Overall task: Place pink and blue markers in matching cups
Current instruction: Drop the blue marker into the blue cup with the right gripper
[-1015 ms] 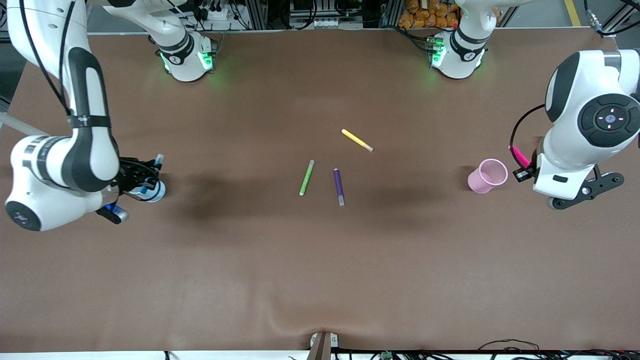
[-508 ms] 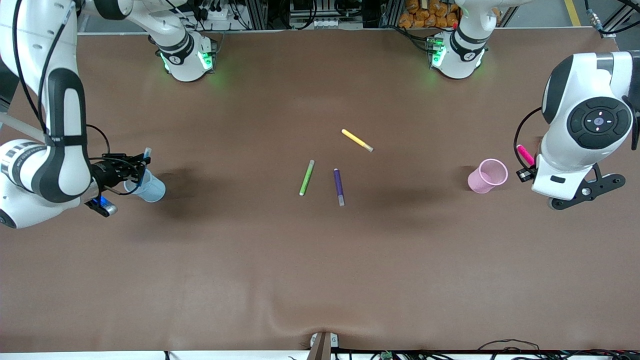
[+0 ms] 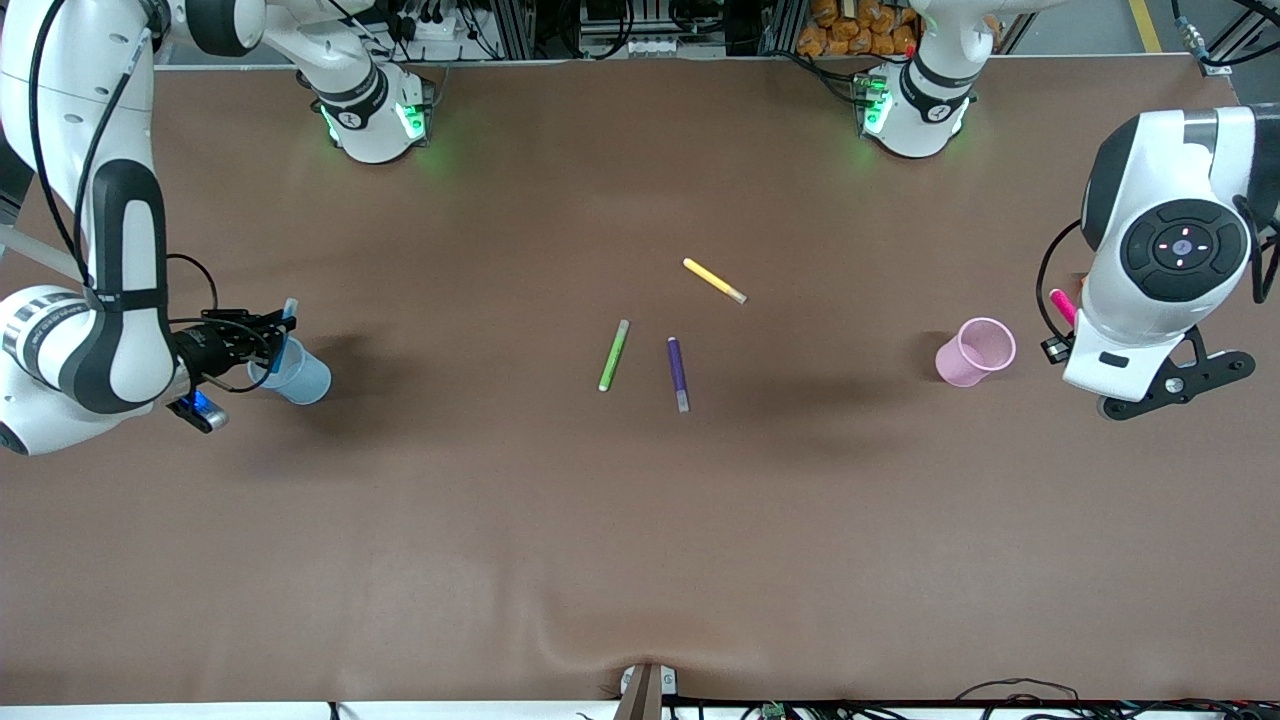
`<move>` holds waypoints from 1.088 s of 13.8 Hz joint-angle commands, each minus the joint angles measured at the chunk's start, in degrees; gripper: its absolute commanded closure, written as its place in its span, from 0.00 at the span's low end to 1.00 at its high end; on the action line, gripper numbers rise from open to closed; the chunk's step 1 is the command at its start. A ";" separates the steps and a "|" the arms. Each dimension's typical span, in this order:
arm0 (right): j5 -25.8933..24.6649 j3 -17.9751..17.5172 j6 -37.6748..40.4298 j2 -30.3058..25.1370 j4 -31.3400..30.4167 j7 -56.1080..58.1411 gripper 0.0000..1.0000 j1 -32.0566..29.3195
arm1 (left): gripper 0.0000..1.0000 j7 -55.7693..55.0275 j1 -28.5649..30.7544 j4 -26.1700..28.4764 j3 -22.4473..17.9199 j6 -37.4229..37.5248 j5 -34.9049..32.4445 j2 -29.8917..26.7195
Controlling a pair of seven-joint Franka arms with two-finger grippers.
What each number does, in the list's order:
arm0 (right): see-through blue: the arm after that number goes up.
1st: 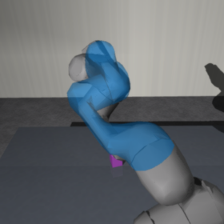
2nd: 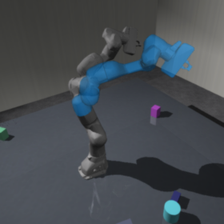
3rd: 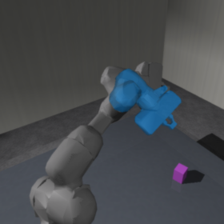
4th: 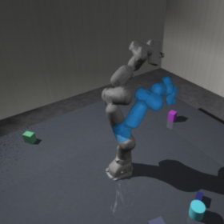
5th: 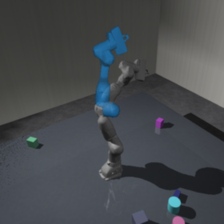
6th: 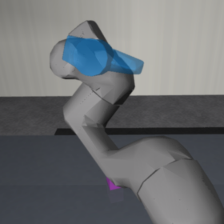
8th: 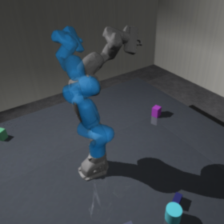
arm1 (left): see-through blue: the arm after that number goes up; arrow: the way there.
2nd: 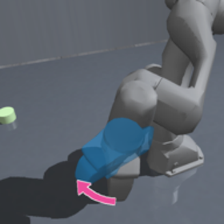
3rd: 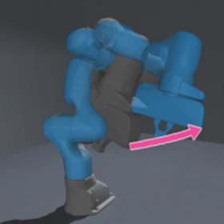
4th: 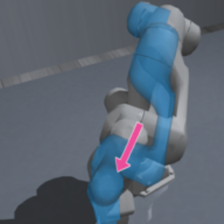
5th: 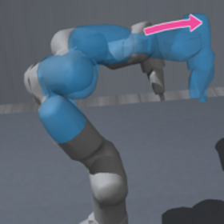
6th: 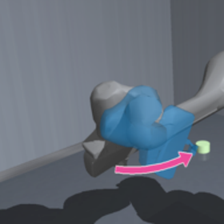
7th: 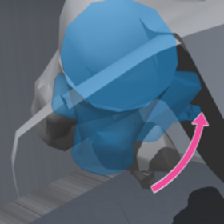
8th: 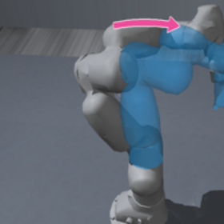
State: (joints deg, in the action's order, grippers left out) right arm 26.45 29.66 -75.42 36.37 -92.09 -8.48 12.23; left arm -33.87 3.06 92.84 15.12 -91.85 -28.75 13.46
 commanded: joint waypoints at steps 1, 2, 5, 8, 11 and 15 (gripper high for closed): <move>3.34 0.84 -0.86 1.16 -0.45 1.27 1.00 -0.98 | 1.00 4.50 0.54 1.37 0.00 0.44 -2.36 -1.77; 3.43 0.84 -1.30 1.16 -0.72 1.18 1.00 -1.06 | 1.00 5.47 0.98 1.37 0.00 0.45 -3.15 -1.86; 3.78 0.84 -2.18 1.51 -0.63 1.27 0.95 -1.15 | 1.00 7.23 2.73 1.64 0.09 0.36 -4.47 -2.04; 3.70 0.84 -4.90 1.51 -0.63 1.71 0.73 -1.42 | 1.00 7.59 2.92 2.86 0.18 0.18 -7.28 -2.56; 3.78 0.84 -5.44 1.43 -0.28 1.71 0.09 -1.33 | 1.00 7.59 4.14 3.92 0.26 -0.87 -8.08 -3.18; 3.96 0.66 -5.44 1.25 1.73 1.36 0.00 -0.72 | 1.00 4.62 6.78 11.11 0.26 -7.88 -7.99 -6.16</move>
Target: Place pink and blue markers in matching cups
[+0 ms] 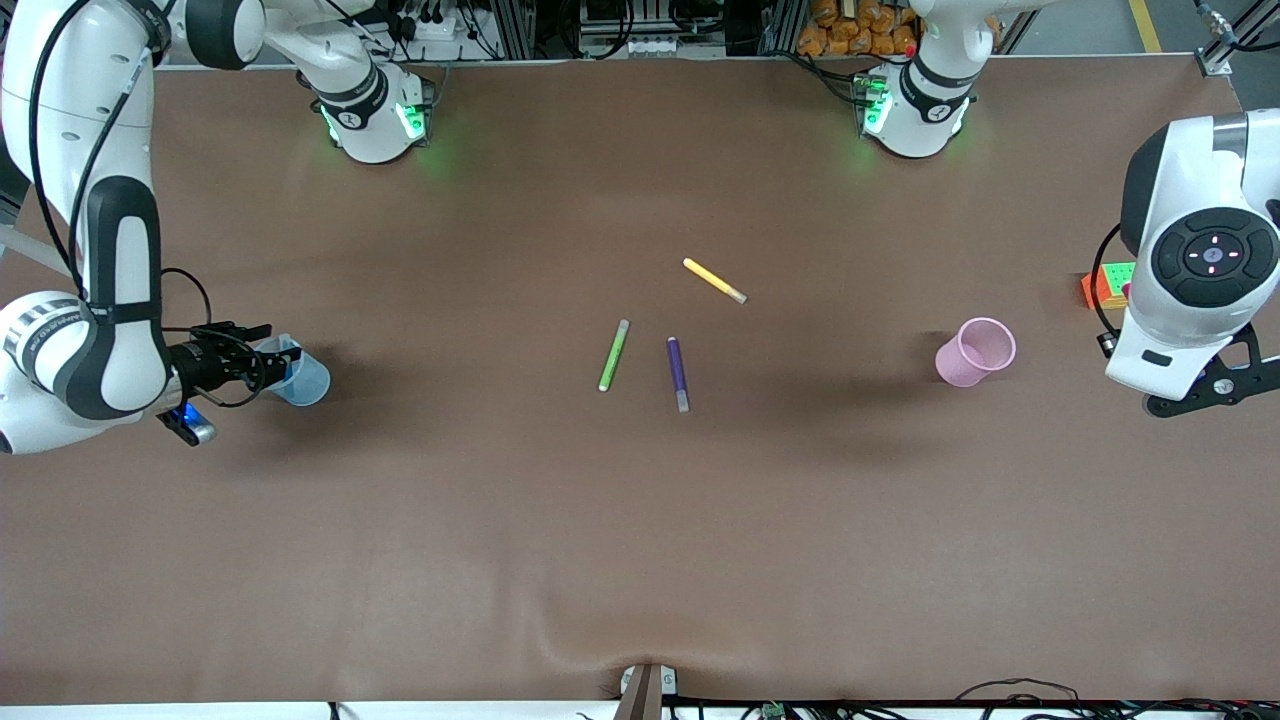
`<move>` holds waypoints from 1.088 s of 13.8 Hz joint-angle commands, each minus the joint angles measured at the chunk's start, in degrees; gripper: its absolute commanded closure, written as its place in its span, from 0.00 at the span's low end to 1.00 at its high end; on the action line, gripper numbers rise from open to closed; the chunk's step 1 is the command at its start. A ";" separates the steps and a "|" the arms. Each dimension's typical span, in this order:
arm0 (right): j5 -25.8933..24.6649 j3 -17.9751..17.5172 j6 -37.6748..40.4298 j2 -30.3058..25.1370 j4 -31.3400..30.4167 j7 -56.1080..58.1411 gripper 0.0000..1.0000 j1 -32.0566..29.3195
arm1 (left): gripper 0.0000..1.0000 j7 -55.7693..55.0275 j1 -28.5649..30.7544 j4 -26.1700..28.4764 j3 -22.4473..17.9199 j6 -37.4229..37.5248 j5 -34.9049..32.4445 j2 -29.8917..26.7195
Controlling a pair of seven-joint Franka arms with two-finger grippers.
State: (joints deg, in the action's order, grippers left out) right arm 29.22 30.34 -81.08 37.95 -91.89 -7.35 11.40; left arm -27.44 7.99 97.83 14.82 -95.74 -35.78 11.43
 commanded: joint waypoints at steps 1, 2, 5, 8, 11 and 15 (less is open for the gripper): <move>1.27 -0.11 0.22 -0.33 2.67 0.23 0.00 0.12 | 1.00 -4.26 1.85 8.41 0.56 -5.75 -0.96 -5.18; 1.27 -0.54 0.22 -0.42 3.64 0.23 0.00 0.29 | 1.00 -7.07 1.85 9.83 0.65 -6.82 -1.05 -5.63; 1.19 -4.83 -1.17 -0.68 5.31 0.14 0.00 0.56 | 1.00 -14.46 1.33 12.12 1.17 -7.44 -1.05 -6.25; 1.27 -10.54 -9.49 -3.13 5.67 0.31 0.00 -0.23 | 1.00 -23.33 1.15 14.31 3.19 -7.62 -4.89 -6.07; 1.10 -14.86 -22.15 -6.39 5.50 0.84 0.00 -0.94 | 1.00 -32.04 1.06 17.04 4.34 -9.37 -7.46 -5.55; 1.19 -17.42 -29.64 -10.78 4.71 1.64 0.00 0.11 | 1.00 -44.34 0.97 17.66 7.06 -9.29 -7.55 -3.79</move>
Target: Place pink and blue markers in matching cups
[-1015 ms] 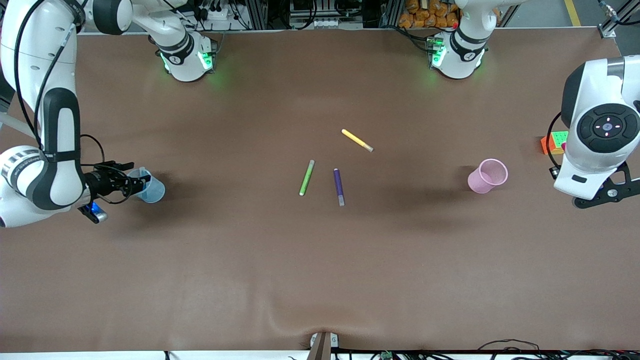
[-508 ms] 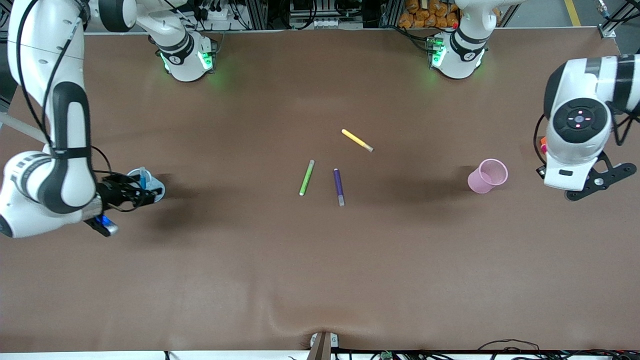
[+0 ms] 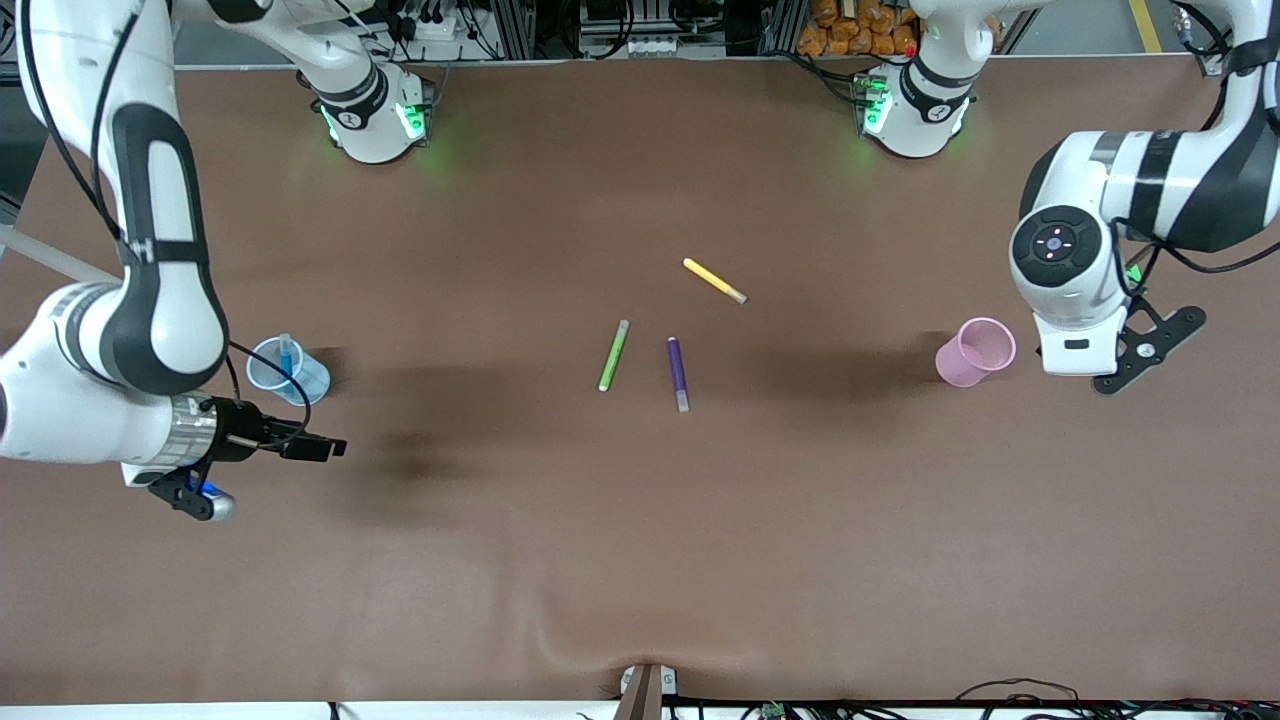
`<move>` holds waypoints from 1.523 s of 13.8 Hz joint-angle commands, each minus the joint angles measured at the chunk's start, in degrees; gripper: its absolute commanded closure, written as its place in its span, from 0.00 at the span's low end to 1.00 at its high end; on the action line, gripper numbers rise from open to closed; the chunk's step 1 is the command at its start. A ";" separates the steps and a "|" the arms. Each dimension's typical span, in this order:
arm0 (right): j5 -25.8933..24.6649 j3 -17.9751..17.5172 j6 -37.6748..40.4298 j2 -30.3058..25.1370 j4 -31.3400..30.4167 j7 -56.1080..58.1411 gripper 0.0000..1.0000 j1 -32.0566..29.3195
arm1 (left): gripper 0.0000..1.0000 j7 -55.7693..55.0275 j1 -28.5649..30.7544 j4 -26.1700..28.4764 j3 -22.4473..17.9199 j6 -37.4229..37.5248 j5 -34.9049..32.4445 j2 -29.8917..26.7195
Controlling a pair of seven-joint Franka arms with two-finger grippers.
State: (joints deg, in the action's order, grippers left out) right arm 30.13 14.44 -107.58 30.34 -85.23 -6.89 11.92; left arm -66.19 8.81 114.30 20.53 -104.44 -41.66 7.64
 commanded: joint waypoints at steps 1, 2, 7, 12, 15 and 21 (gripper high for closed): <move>0.28 -1.52 -3.69 -4.49 -2.13 1.18 0.00 0.12 | 1.00 -9.01 0.16 1.45 1.87 -0.68 -1.67 0.35; 0.20 -1.52 -3.34 -5.89 -2.74 1.18 0.00 0.65 | 1.00 -11.75 0.07 1.80 2.40 -0.59 -1.67 0.62; -2.51 -1.08 0.67 -14.32 -3.62 1.27 0.00 -0.05 | 1.00 -25.80 -1.77 6.19 3.11 -0.68 -8.94 2.37; -22.47 -8.10 18.77 -18.30 5.49 1.27 0.00 -6.28 | 1.00 -35.91 -3.26 6.38 3.11 -0.68 -10.46 5.62; -23.44 -8.28 24.34 -21.18 6.40 1.35 0.00 -7.77 | 1.00 -38.49 -4.41 6.55 3.11 -0.59 -11.34 6.86; -26.69 -8.64 27.51 -26.64 5.43 1.88 0.00 -9.45 | 0.30 -38.32 -3.80 6.46 3.20 0.03 -11.34 7.22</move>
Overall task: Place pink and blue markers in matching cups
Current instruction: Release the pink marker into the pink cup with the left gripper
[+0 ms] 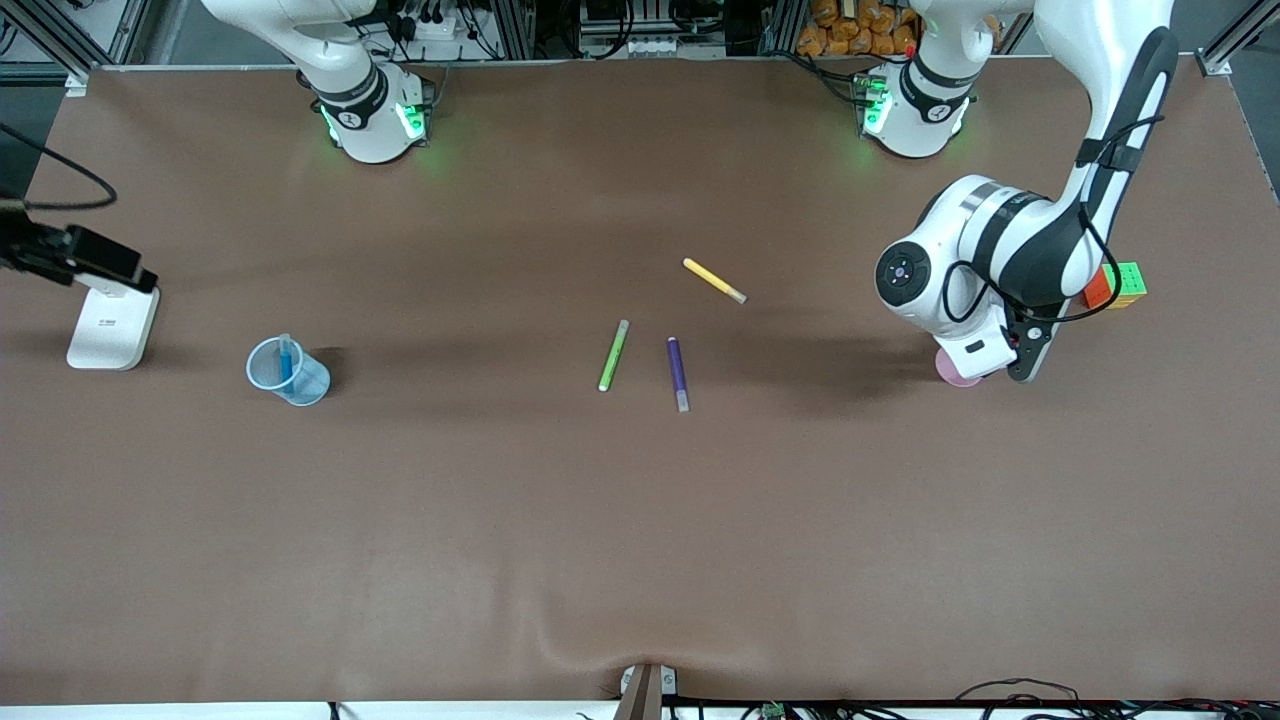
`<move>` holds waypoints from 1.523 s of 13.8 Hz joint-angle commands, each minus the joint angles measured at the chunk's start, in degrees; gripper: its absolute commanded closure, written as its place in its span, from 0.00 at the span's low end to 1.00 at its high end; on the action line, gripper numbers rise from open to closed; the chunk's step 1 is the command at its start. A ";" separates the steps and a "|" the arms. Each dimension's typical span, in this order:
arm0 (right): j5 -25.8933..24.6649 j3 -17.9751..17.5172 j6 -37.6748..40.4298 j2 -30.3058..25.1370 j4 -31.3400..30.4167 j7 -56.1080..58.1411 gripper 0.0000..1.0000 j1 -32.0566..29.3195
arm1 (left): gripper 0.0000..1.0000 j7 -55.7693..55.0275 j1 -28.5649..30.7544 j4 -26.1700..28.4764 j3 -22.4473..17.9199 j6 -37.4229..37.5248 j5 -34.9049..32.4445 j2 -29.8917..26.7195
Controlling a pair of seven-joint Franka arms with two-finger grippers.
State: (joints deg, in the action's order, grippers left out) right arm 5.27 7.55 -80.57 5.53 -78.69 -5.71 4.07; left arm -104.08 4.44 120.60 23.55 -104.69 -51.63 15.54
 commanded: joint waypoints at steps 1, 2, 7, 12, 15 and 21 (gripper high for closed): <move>-2.10 -2.79 1.03 -2.45 -1.29 0.70 0.00 -2.13 | 0.00 0.79 0.48 0.07 0.27 0.19 -1.36 -0.60; -2.72 -4.11 1.03 -3.67 -1.99 0.70 0.00 -2.57 | 0.00 1.33 0.57 -0.02 0.27 0.19 -1.36 -0.60; -4.39 -7.64 0.68 -8.08 -7.45 0.78 0.00 -4.86 | 0.00 10.44 0.83 -1.51 0.27 0.45 1.78 -2.61; -3.95 -6.85 0.86 -7.38 -5.61 3.60 0.00 -4.51 | 0.00 30.28 1.97 -12.82 0.09 6.59 15.56 -3.23; -4.39 -6.84 0.68 -6.06 -2.36 3.60 0.00 -3.98 | 0.00 42.78 3.47 -18.38 0.27 10.55 24.45 -3.67; -4.13 -6.76 0.59 -6.15 -2.17 3.42 0.00 -4.60 | 0.00 59.39 4.08 -21.20 0.10 10.73 39.22 -9.46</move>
State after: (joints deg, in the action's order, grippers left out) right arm 1.78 1.44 -80.27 -0.88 -81.79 -2.96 0.63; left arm -50.16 7.82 100.18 23.47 -95.17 -16.19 8.99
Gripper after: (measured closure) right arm 0.000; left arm 0.000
